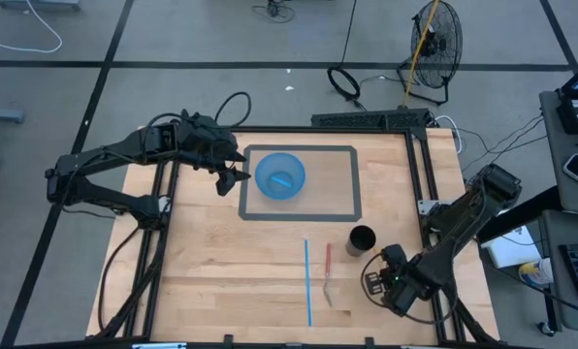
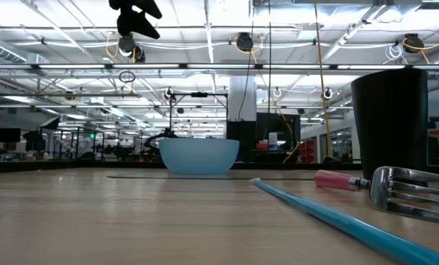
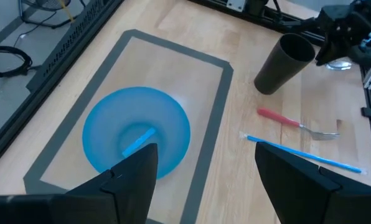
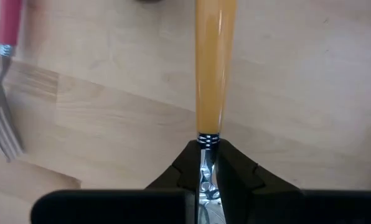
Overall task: Pick & Place Utensil
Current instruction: Put the yellow spoon into the bowl
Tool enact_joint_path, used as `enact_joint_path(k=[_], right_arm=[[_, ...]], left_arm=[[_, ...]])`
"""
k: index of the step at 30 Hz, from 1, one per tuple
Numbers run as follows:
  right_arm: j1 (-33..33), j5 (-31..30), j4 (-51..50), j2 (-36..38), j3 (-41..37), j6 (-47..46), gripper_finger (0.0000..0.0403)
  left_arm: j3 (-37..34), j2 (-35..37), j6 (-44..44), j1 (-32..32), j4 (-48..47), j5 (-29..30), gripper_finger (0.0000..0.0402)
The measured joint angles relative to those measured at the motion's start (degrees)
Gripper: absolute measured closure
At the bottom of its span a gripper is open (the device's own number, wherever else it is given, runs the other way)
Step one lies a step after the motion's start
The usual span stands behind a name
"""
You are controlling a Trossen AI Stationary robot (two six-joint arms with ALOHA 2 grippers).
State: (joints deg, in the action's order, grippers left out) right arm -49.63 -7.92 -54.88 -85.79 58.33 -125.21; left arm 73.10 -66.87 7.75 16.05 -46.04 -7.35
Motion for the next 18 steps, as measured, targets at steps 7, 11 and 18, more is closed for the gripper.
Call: enact_joint_path(k=[7, 11, 18], right_arm=[[0.00, -2.47, -3.37, 5.08, 0.00, 1.04, 0.0380], [0.00, -4.49, -5.63, 8.18, 0.00, 1.45, 0.0380], [0.00, -7.37, -10.10, 12.23, 0.00, 1.87, 0.0379]], left_arm=[[0.00, 0.00, 0.09, 0.00, 0.06, 0.31, 0.0128], [0.00, 0.00, 0.15, 0.00, 0.07, 0.42, 0.0128], [0.00, 0.00, 1.42, 0.00, 2.01, 0.52, 0.0128]])
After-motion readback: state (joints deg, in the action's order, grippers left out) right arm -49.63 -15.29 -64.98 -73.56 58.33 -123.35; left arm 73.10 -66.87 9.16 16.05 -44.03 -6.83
